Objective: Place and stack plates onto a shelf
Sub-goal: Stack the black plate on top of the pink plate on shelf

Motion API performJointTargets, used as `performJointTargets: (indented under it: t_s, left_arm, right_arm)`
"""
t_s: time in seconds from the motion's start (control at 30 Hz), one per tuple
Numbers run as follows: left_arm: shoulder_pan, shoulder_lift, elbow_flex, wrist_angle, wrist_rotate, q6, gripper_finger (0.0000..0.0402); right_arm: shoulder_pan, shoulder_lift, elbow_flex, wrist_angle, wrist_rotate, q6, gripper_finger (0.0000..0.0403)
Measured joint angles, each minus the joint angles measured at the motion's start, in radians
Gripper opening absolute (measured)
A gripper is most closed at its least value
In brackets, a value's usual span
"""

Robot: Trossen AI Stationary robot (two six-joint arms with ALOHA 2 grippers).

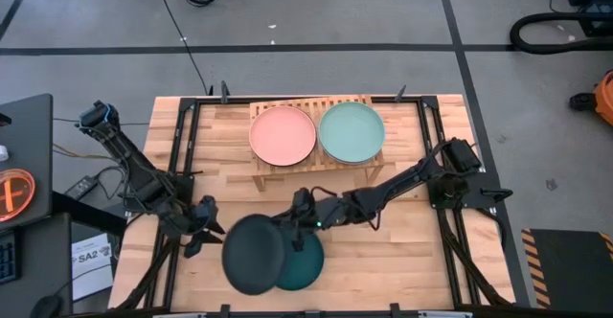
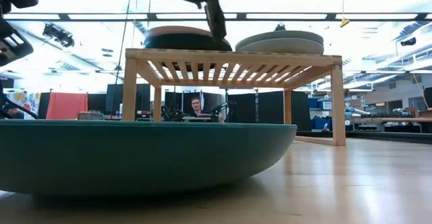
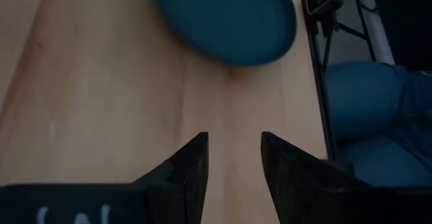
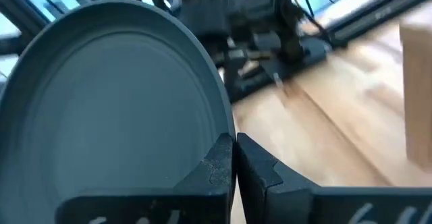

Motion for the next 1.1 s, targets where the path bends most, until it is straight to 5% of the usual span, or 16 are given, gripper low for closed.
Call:
performJointTargets:
  t_s: [0.33, 0.8, 0.9, 1.1]
  left_arm:
    - [0.0, 0.0, 0.0, 0.0, -0.06, 0.01, 0.0142]
    - [0.0, 0.0, 0.0, 0.001, -0.087, 0.01, 0.0142]
    - [0.0, 0.001, 0.0, 0.001, -0.091, 0.01, 0.0142]
    - [0.0, 0.001, 0.0, 0.001, -0.091, 0.01, 0.0142]
  right_arm:
    - [-0.091, -0.063, 0.0, 0.06, -0.104, -0.088, 0.0014]
    - [-0.288, -0.342, 0.002, 0.007, -0.106, -0.343, 0.0014]
    - [-0.372, -0.392, 0.074, -0.106, -0.128, -0.343, 0.0014]
    - [-0.507, -0.355, 0.41, -0.629, -0.144, -0.364, 0.0014]
